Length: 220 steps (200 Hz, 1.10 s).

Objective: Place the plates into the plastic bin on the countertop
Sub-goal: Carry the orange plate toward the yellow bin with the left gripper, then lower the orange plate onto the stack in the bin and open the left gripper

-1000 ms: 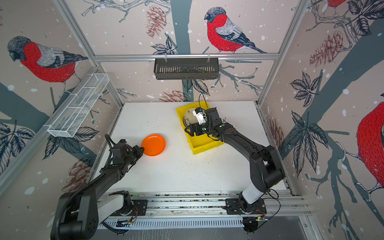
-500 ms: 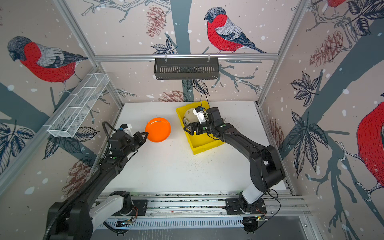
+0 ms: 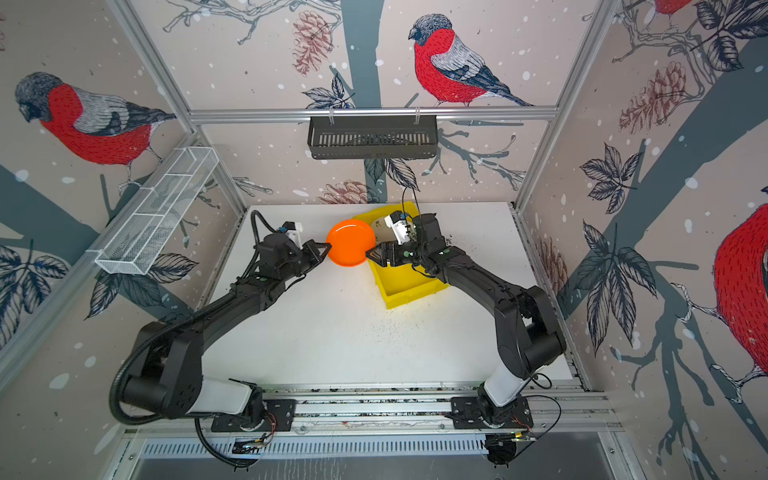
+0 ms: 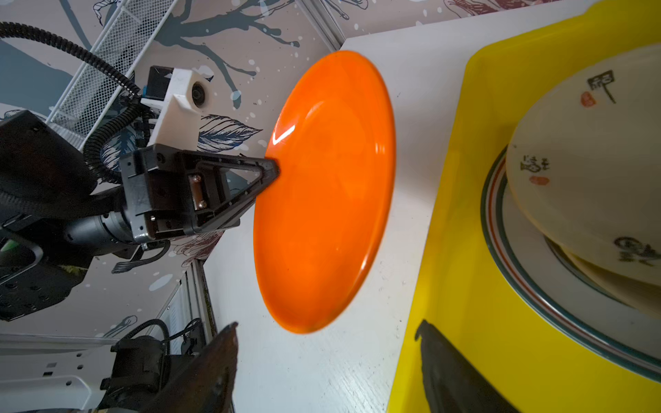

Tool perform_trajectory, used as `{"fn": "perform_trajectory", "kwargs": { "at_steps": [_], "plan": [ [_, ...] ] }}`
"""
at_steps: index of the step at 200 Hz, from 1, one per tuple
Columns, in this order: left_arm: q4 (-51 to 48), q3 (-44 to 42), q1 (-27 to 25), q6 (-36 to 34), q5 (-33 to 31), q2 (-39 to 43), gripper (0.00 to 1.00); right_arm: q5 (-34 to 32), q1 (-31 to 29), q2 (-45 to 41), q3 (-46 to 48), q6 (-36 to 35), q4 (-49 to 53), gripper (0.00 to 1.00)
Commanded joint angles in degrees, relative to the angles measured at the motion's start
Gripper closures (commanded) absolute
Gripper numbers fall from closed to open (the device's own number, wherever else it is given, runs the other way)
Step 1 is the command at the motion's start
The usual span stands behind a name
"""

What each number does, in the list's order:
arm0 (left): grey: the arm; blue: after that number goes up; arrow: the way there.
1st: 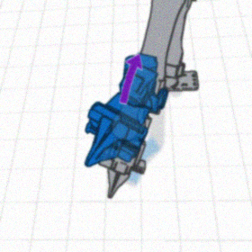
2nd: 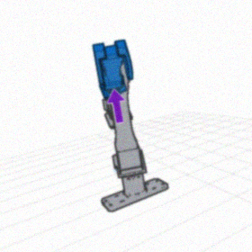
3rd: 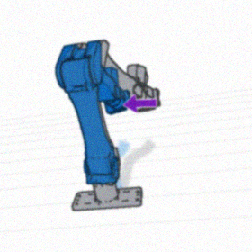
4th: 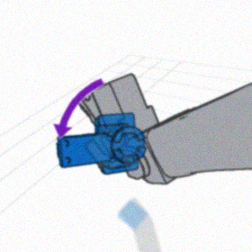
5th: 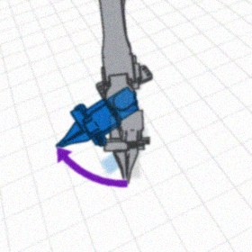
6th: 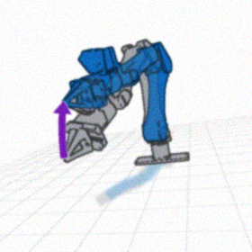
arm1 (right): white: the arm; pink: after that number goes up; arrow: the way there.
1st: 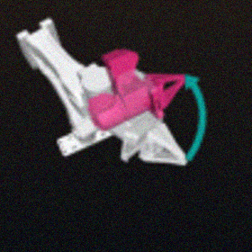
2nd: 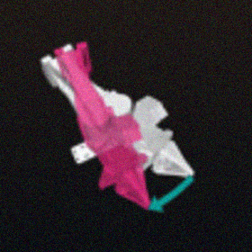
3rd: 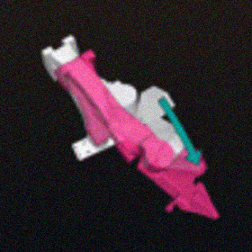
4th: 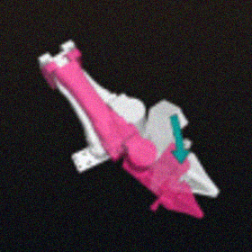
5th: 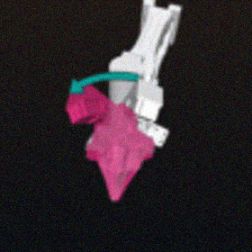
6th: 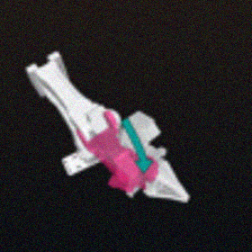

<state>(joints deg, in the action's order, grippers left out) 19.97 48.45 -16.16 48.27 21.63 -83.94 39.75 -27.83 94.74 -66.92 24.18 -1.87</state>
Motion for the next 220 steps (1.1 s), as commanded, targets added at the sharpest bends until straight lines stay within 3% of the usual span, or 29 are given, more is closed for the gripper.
{"fn": "perform_trajectory", "kwargs": {
  "at_steps": [1, 61, 80, 107, 140, 180, 187, 198, 208, 212, 220],
  "plan": [
    [7.1, 3.0, -0.9, 1.8, 2.9, -3.8, 1.0, 0.1, 0.1, 0.3, -0.7, 1.6, -3.0, 0.22],
    [9.5, 7.0, -2.4, 2.0, 5.3, -10.3, 1.0, -1.4, 2.4, 0.3, 0.2, 5.1, -6.1, 0.56],
    [10.6, 6.9, -2.8, 2.4, 5.8, -11.5, 1.0, -1.5, 2.9, 1.1, -0.1, 6.3, -6.8, 0.74],
    [11.6, 7.0, -3.3, 2.3, 6.3, -13.0, 1.0, -1.6, 3.3, 1.7, -0.1, 7.8, -8.4, 0.75],
    [9.6, 8.4, -4.4, 0.2, 6.0, -14.7, 1.0, -2.0, 3.7, 2.5, -0.7, 9.0, -8.6, 0.95],
    [8.8, 12.5, -4.6, -1.3, 6.6, -17.0, 1.0, -2.8, 4.9, 2.6, -0.6, 10.9, -8.9, 0.98],
    [8.8, 12.8, -4.6, -1.4, 6.6, -17.2, 0.88, -3.0, 5.3, 2.7, -0.7, 11.5, -9.1, 0.99],
    [8.7, 13.2, -4.6, -1.5, 6.6, -17.5, 0.6, -3.2, 5.9, 2.9, -0.8, 12.7, -9.4, 0.99],
    [8.7, 13.3, -4.6, -1.8, 6.4, -17.4, 0.28, -3.4, 6.7, 3.3, -1.0, 13.9, -9.8, 1.0],
    [8.6, 13.3, -4.6, -2.0, 6.2, -17.2, 0.05, -3.5, 7.0, 3.5, -1.2, 14.4, -10.0, 1.0],
    [8.1, 13.3, -4.6, -2.6, 5.7, -16.7, 0.02, -3.6, 7.7, 4.1, -1.7, 15.0, -10.1, 1.0]
  ]
}}
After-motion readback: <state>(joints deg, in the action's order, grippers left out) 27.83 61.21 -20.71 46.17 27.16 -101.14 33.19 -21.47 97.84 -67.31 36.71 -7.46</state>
